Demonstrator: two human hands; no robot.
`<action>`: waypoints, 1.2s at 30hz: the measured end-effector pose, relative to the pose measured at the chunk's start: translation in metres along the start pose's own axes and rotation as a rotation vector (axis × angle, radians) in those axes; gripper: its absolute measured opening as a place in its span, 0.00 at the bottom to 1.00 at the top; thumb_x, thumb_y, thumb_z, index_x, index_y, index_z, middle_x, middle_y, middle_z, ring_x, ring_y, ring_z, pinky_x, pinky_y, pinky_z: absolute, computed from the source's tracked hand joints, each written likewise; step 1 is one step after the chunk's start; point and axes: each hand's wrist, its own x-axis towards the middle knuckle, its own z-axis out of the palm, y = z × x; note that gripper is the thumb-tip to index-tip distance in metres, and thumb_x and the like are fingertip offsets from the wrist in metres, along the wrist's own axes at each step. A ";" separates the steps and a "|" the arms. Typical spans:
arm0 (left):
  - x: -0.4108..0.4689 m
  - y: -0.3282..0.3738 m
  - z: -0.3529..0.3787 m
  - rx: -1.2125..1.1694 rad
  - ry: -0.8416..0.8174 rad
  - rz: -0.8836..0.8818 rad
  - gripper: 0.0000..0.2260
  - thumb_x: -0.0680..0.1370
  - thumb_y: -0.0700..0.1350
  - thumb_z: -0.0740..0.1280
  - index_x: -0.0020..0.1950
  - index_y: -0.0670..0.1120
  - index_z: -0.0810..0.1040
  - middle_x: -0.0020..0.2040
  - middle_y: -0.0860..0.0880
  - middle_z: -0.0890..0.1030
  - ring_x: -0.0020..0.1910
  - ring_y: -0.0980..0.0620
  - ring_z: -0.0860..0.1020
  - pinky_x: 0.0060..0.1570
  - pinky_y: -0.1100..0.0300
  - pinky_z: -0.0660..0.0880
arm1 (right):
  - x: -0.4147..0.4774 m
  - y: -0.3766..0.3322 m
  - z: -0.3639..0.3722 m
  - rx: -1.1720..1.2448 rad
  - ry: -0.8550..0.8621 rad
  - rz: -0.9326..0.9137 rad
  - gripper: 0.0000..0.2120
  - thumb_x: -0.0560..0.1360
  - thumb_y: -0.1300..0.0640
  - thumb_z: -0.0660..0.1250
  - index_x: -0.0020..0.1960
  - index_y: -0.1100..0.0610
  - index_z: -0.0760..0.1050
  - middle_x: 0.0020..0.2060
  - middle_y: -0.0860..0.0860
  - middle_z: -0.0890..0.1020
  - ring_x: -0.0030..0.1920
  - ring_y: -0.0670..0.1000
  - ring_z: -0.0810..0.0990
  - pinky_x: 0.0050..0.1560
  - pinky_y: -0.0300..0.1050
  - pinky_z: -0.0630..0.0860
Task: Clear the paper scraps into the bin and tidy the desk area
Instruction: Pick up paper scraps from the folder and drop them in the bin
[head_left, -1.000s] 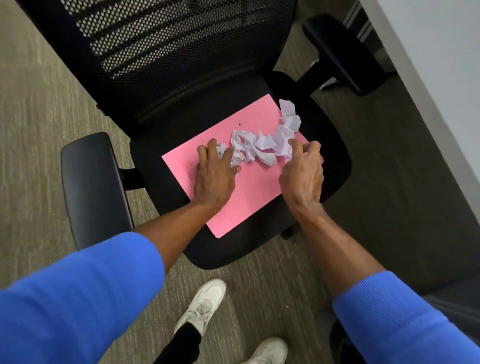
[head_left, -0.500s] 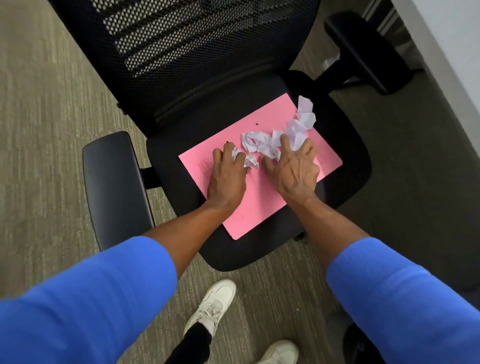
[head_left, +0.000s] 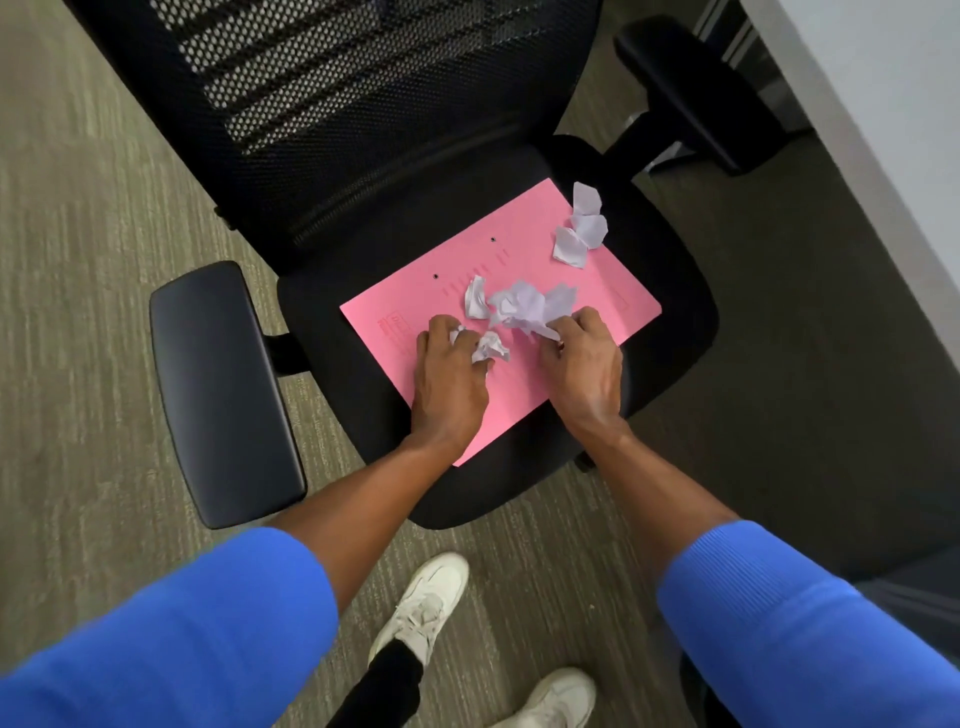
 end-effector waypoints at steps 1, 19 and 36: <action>-0.004 -0.001 0.001 -0.020 0.010 -0.027 0.11 0.81 0.41 0.73 0.63 0.42 0.83 0.66 0.48 0.74 0.63 0.48 0.75 0.60 0.57 0.77 | -0.004 0.001 -0.002 0.011 0.019 -0.012 0.09 0.81 0.60 0.68 0.57 0.61 0.84 0.49 0.55 0.80 0.47 0.58 0.80 0.46 0.56 0.81; -0.096 0.048 0.030 -0.226 0.079 -0.059 0.08 0.78 0.40 0.76 0.56 0.41 0.85 0.61 0.45 0.76 0.56 0.53 0.75 0.57 0.69 0.68 | -0.068 0.043 -0.064 0.233 0.252 0.062 0.09 0.80 0.56 0.74 0.57 0.59 0.87 0.48 0.54 0.82 0.42 0.54 0.83 0.41 0.55 0.83; -0.183 0.114 0.088 -0.176 -0.130 0.113 0.08 0.76 0.34 0.75 0.55 0.39 0.85 0.59 0.44 0.77 0.56 0.46 0.79 0.57 0.68 0.68 | -0.227 0.137 -0.113 0.213 0.513 0.258 0.06 0.74 0.65 0.79 0.51 0.61 0.87 0.40 0.54 0.80 0.35 0.51 0.78 0.36 0.42 0.75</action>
